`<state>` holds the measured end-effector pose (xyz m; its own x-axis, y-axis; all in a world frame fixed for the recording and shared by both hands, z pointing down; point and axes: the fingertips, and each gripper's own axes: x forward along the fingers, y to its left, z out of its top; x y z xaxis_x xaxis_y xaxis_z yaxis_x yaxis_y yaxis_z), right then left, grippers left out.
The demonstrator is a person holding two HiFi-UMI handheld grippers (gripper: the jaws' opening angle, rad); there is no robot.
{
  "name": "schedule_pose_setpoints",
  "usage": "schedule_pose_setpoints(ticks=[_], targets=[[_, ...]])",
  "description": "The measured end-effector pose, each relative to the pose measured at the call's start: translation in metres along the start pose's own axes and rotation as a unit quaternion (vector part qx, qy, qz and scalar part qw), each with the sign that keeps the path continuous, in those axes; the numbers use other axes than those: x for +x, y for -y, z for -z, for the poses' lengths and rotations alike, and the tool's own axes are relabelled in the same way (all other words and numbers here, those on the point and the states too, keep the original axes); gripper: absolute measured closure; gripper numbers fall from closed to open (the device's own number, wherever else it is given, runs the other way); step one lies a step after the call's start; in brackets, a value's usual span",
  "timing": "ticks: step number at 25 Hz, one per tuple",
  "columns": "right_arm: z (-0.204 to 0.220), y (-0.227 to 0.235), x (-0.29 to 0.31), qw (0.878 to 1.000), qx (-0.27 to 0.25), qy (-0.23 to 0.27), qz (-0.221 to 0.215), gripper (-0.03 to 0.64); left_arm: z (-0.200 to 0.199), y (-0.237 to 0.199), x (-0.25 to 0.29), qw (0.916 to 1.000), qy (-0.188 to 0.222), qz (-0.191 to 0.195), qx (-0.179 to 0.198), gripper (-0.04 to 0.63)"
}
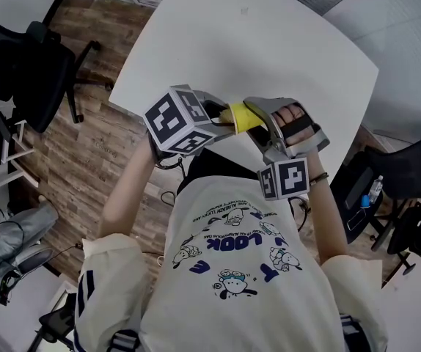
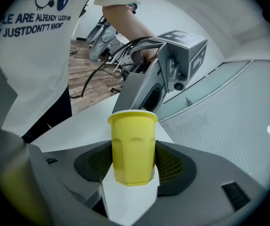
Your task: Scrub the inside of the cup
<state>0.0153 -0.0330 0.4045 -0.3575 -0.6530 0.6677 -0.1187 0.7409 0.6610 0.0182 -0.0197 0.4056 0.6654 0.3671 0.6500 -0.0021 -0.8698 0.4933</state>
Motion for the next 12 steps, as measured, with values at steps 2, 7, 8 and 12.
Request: schedule_pose_setpoints(ticks=[2, 7, 8, 12], targets=[[0.0003, -0.0007, 0.0018, 1.000, 0.006, 0.000, -0.006, 0.355, 0.0007, -0.0016, 0.0000, 0.9999, -0.002, -0.008, 0.006, 0.445], [0.0012, -0.0036, 0.0031, 0.999, 0.030, 0.010, -0.030, 0.356, 0.0020, -0.0036, 0.0017, 0.9991, -0.012, -0.031, 0.025, 0.445], [0.0019, -0.0042, 0.0033, 0.999, 0.035, 0.012, -0.035, 0.356, 0.0020, -0.0040, 0.0025, 0.9989, -0.015, -0.034, 0.027, 0.445], [0.0035, -0.0074, 0.0046, 0.996, 0.064, 0.017, -0.059, 0.356, 0.0026, -0.0054, 0.0047, 0.9979, -0.027, -0.045, 0.037, 0.445]])
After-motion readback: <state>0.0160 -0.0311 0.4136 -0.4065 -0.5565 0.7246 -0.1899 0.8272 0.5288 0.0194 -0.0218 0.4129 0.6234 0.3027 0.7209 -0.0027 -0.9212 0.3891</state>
